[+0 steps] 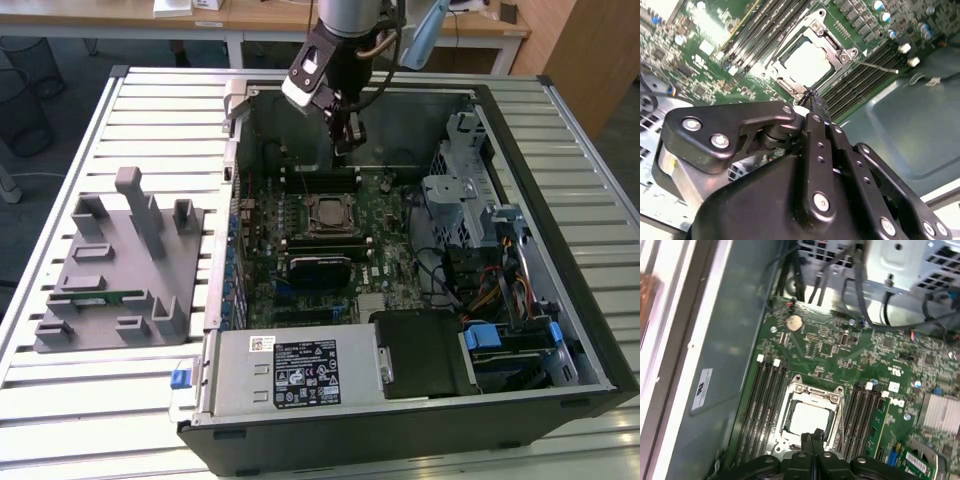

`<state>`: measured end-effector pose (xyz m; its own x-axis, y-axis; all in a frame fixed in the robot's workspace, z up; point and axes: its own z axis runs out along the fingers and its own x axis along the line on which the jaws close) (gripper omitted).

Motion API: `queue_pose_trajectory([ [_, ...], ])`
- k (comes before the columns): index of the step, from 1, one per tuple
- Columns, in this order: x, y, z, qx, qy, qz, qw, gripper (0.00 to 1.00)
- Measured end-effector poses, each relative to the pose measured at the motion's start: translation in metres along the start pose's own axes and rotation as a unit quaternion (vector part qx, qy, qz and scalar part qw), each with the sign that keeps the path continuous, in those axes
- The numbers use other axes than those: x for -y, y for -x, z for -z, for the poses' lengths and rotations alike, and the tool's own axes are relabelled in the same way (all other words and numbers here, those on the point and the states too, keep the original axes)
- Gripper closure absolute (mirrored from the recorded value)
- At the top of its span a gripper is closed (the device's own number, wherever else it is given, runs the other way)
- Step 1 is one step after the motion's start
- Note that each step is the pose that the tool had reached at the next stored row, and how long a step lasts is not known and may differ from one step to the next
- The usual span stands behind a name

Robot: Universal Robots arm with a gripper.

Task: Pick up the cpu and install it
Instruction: 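Install the first cpu locking lever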

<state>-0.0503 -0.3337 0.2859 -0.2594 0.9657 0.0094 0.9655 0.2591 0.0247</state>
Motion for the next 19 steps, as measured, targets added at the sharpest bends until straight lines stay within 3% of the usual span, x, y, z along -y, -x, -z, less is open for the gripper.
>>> queue_pose_trajectory([
  [4, 0.0000, 0.0000, -0.0004, -0.0009, -0.0003, 0.037, 0.9993, 0.89],
  [8, 0.0000, 0.0000, -0.0009, -0.0018, -0.0007, 0.073, 0.9973, 0.89],
  [14, 0.0000, 0.0000, -0.0016, -0.0019, -0.0016, 0.126, 0.9920, 0.89],
  [17, 0.0000, 0.0000, -0.0016, 0.0053, -0.0051, 0.145, 0.9894, 0.89],
  [19, 0.0000, 0.0001, -0.0017, 0.0069, -0.0060, 0.161, 0.9870, 0.89],
])
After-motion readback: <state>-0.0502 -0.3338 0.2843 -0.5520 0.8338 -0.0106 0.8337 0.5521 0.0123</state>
